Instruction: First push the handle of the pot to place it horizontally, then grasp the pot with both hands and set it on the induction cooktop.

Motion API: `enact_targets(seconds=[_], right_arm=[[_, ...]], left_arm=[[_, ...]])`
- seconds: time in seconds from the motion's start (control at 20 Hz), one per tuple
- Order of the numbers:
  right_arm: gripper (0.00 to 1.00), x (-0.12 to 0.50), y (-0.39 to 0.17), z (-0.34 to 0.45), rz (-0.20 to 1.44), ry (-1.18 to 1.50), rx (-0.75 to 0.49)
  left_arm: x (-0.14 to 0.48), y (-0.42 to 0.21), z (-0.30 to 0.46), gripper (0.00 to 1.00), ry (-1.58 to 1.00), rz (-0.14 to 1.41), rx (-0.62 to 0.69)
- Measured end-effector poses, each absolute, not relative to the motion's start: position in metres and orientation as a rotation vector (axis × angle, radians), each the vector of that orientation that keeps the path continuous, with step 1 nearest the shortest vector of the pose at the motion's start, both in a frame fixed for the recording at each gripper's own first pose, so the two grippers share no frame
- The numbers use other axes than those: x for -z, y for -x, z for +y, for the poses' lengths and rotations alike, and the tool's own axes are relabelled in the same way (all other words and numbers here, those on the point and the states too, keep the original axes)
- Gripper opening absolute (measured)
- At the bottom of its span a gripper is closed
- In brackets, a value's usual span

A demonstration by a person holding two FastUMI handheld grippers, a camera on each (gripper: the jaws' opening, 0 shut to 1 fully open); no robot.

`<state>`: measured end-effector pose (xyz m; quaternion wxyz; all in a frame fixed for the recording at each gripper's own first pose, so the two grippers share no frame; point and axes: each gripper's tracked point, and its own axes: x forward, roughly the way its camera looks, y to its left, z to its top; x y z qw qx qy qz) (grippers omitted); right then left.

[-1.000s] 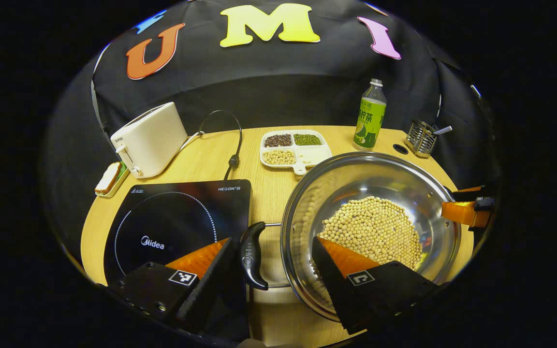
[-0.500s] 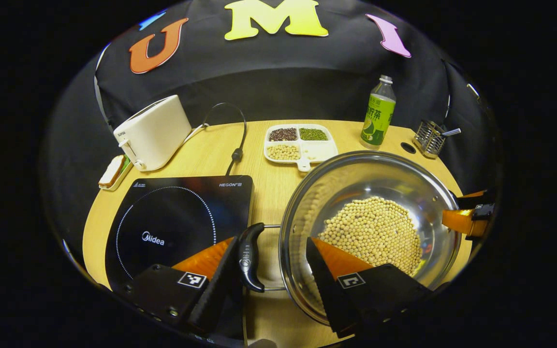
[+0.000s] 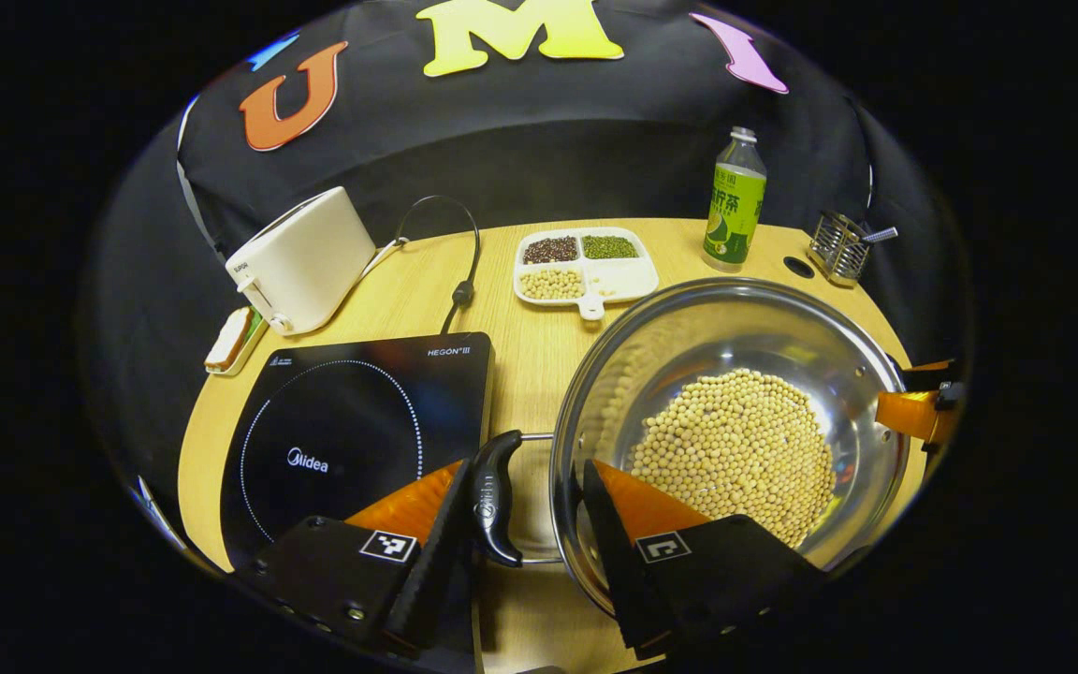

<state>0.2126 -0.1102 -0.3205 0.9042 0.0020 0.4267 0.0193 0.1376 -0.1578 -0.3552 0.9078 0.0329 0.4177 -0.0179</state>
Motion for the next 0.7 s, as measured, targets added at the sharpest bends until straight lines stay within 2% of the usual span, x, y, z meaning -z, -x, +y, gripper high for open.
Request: enact_targets(seconds=[0.1, 0.15, 0.2, 0.3, 0.35, 0.4, 0.45, 0.5, 0.6, 0.65, 0.7], right_arm=[[0.65, 0.320, -0.210, -0.114, 0.873, -0.020, -0.038], [0.65, 0.320, -0.209, -0.116, 0.864, -0.022, -0.038], [0.65, 0.320, -0.209, -0.116, 0.861, -0.022, -0.037], [0.65, 0.320, -0.208, -0.116, 0.863, -0.008, -0.031], [0.65, 0.320, -0.210, -0.116, 0.863, -0.005, -0.028], [0.63, 0.320, -0.209, -0.116, 0.861, -0.008, -0.028], [0.62, 0.320, -0.209, -0.116, 0.860, -0.009, -0.028], [0.59, 0.320, -0.209, -0.116, 0.862, -0.005, -0.028], [0.58, 0.320, -0.208, -0.115, 0.871, -0.004, -0.021], [0.58, 0.319, -0.207, -0.114, 0.865, -0.012, -0.022], [0.58, 0.318, -0.206, -0.112, 0.862, -0.019, -0.022]], left_arm=[[0.353, -0.134, -0.164, 0.70, -0.068, 0.860, 0.047], [0.353, -0.133, -0.166, 0.80, -0.067, 0.864, 0.056], [0.354, -0.133, -0.166, 0.70, -0.064, 0.865, 0.065], [0.352, -0.132, -0.165, 0.70, -0.043, 0.862, 0.075], [0.349, -0.133, -0.166, 0.67, -0.028, 0.861, 0.082], [0.350, -0.133, -0.166, 0.77, -0.013, 0.860, 0.088], [0.350, -0.133, -0.167, 0.65, -0.004, 0.860, 0.093], [0.349, -0.135, -0.166, 0.63, -0.005, 0.860, 0.098], [0.346, -0.133, -0.165, 0.63, -0.003, 0.858, 0.103], [0.346, -0.134, -0.164, 0.72, -0.003, 0.857, 0.104], [0.344, -0.134, -0.162, 0.72, -0.003, 0.855, 0.106]])
